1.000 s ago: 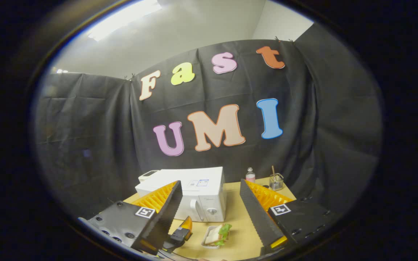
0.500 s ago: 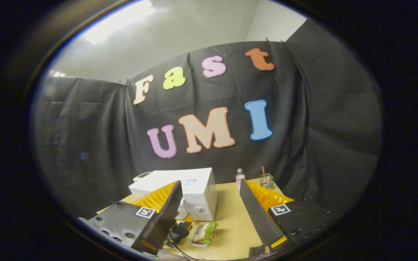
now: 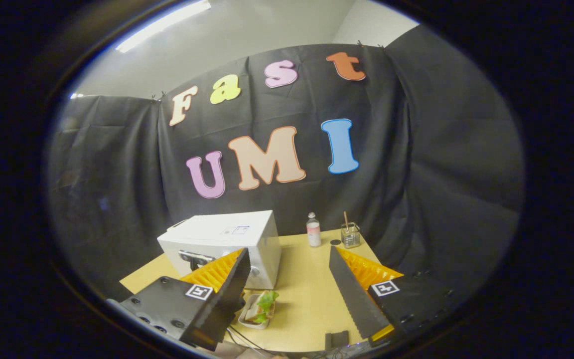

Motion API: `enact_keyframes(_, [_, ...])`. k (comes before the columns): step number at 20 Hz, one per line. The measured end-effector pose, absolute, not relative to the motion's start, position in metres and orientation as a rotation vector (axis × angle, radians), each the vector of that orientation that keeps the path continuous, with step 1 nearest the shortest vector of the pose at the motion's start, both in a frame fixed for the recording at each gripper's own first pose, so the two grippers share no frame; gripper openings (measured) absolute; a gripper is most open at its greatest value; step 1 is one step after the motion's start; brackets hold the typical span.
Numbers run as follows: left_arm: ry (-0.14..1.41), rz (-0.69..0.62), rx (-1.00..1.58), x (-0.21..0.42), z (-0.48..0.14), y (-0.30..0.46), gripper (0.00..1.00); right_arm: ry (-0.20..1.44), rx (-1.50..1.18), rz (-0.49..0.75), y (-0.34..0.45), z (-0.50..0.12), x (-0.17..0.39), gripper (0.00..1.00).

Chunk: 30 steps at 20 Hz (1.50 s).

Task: Open the microwave oven with the left hand, put the food in, and close the microwave oven.

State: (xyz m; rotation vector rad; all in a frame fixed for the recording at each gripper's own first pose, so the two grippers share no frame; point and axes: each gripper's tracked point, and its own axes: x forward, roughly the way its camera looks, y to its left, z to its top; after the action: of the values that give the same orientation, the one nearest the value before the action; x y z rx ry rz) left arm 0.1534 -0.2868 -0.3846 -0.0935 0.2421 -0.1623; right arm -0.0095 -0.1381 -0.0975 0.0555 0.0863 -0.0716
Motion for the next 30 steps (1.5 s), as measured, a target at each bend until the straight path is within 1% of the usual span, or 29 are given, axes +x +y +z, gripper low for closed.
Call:
enact_keyframes(1, [0.238,-0.145,-0.100,0.153,-0.384,-0.286,0.32,0.090,0.053,-0.072,-0.139,-0.101,-0.009,0.91])
enact_keyframes(4, [0.236,-0.136,-0.102,0.154,-0.385,-0.289,0.30,0.097,0.051,-0.077,-0.144,-0.107,-0.009,0.91])
enact_keyframes(5, [0.236,-0.138,-0.110,0.154,-0.385,-0.289,0.27,0.098,0.054,-0.084,-0.146,-0.109,-0.010,0.99])
enact_keyframes(6, [0.241,-0.142,-0.111,0.154,-0.385,-0.290,0.25,0.101,0.058,-0.087,-0.147,-0.112,-0.010,0.91])
enact_keyframes(7, [0.246,-0.144,-0.100,0.154,-0.385,-0.290,0.22,0.102,0.066,-0.084,-0.146,-0.114,-0.009,0.99])
enact_keyframes(10, [0.251,-0.137,-0.102,0.149,-0.387,-0.288,0.13,0.112,0.089,-0.063,-0.141,-0.121,-0.008,0.99])
enact_keyframes(11, [0.238,-0.138,-0.111,0.149,-0.385,-0.288,0.09,0.117,0.091,-0.059,-0.139,-0.123,-0.008,0.92])
enact_keyframes(12, [0.238,-0.142,-0.111,0.149,-0.385,-0.290,0.08,0.119,0.085,-0.058,-0.139,-0.124,-0.008,0.99])
enact_keyframes(14, [0.225,-0.149,-0.099,0.148,-0.383,-0.290,0.08,0.109,0.070,-0.064,-0.139,-0.122,-0.008,0.99])
enact_keyframes(16, [0.251,-0.142,-0.125,0.134,-0.387,-0.286,0.08,0.105,0.068,-0.053,-0.132,-0.123,-0.007,0.99])
enact_keyframes(17, [0.185,-0.139,-0.151,0.129,-0.376,-0.281,0.07,0.107,0.070,-0.042,-0.128,-0.125,-0.006,0.99])
enact_keyframes(19, [0.181,-0.162,-0.128,0.111,-0.379,-0.282,0.07,0.111,0.072,-0.041,-0.127,-0.128,-0.006,0.99])
enact_keyframes(20, [0.158,-0.174,-0.133,0.104,-0.372,-0.277,0.07,0.112,0.067,-0.039,-0.125,-0.129,-0.005,0.99])
enact_keyframes(21, [0.187,-0.191,-0.142,0.094,-0.378,-0.274,0.07,0.113,0.059,-0.037,-0.122,-0.131,-0.005,0.99])
enact_keyframes(22, [0.187,-0.211,-0.146,0.086,-0.376,-0.272,0.09,0.110,0.052,-0.036,-0.120,-0.131,-0.004,0.99])
enact_keyframes(23, [0.187,-0.229,-0.146,0.076,-0.374,-0.269,0.14,0.106,0.050,-0.036,-0.118,-0.131,-0.003,0.99])
enact_keyframes(27, [0.193,-0.285,-0.126,0.048,-0.373,-0.252,0.24,0.116,0.063,-0.008,-0.104,-0.139,0.002,0.99])
enact_keyframes(28, [0.219,-0.308,-0.117,0.043,-0.381,-0.249,0.25,0.120,0.055,-0.008,-0.102,-0.141,0.002,0.99])
enact_keyframes(30, [0.279,-0.349,-0.152,0.031,-0.392,-0.239,0.32,0.123,0.031,-0.006,-0.098,-0.143,0.002,0.99])
